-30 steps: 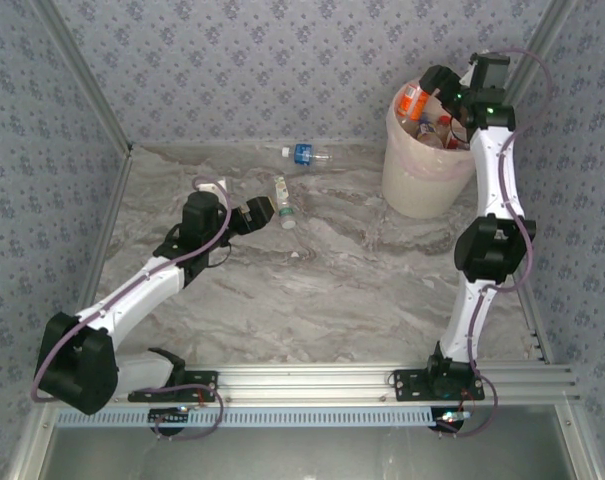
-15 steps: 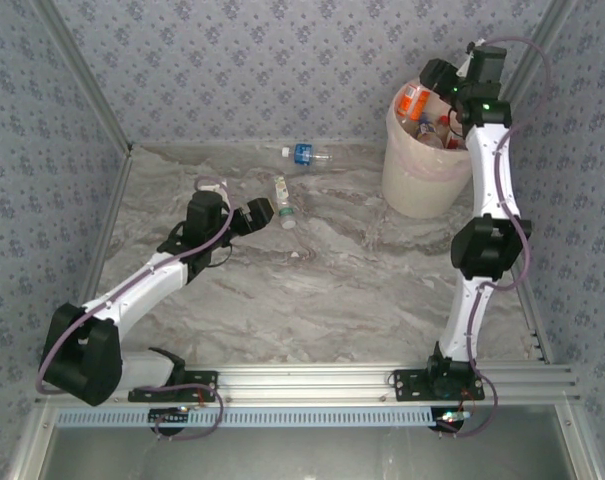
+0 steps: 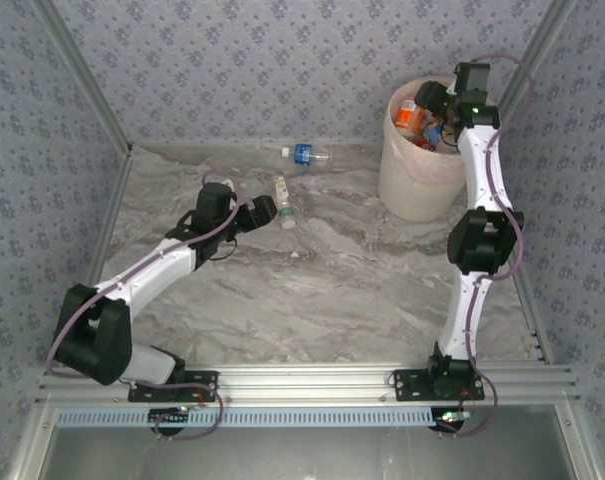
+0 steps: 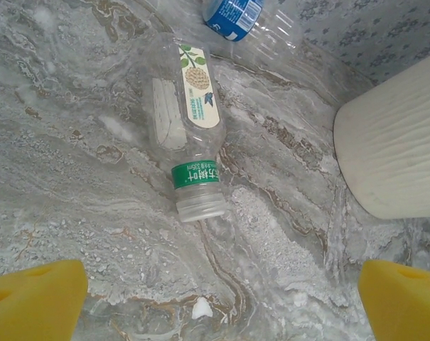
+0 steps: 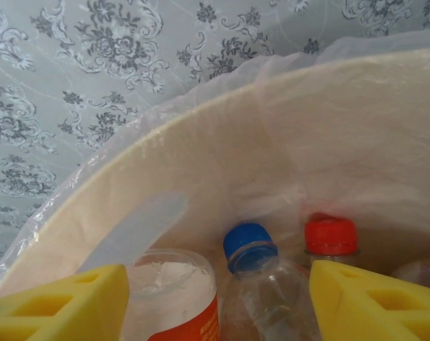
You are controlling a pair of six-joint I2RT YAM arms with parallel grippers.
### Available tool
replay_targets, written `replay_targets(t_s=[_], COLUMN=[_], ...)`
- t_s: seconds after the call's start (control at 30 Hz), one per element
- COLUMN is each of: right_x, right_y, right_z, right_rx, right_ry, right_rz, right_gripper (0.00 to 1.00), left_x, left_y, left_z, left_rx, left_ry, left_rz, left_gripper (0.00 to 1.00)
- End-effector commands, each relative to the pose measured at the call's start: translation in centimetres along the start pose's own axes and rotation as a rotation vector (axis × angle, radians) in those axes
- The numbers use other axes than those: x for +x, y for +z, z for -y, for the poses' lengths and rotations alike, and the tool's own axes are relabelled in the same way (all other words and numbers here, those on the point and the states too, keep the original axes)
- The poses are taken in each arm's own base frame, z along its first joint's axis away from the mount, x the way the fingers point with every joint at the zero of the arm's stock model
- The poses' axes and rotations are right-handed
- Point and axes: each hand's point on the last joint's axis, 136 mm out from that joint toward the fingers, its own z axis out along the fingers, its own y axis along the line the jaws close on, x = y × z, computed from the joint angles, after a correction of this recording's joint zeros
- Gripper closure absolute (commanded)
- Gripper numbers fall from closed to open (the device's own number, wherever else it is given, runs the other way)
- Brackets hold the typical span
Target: Put the plastic bottles in the bin
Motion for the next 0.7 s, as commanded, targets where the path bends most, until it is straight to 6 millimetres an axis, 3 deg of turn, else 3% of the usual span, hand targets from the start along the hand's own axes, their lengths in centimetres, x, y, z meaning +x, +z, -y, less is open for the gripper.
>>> replay_targets(t_s=[0.0, 0.13, 0.27, 0.5, 0.67], right_x=[-3.8, -4.8, -3.9, -0.3, 4.7], right_y=[-5.4, -8.6, -11.2, -16.2, -19.7], right_z=[-2.9, -4.9, -6.8, -10.4, -13.4], right_rx=[-0.059, -0.125, -0.19, -0.364, -0.501], right_ry=[-0.037, -0.058, -0.1, -0.124, -0.196], right_rz=[0.112, 0.156, 0.163, 0.201, 0.206], right_gripper=[0.27, 0.22, 0.16, 0.12, 0.07], left_x=[0.2, 1.1, 1.5, 2.6, 2.8], left_y=[0.7, 2.0, 3.1, 4.5, 5.5], left_z=[0.0, -0.7, -1.5, -2.2, -2.2], left_rx=[-0.051, -0.124, -0.191, -0.298, -0.34], left_ry=[-0.004, -0.003, -0.005, 0.017, 0.054], left_rz=[-0.037, -0.079, -0.108, -0.153, -0.168], left_gripper=[0.02, 0.02, 0.02, 0.02, 0.02])
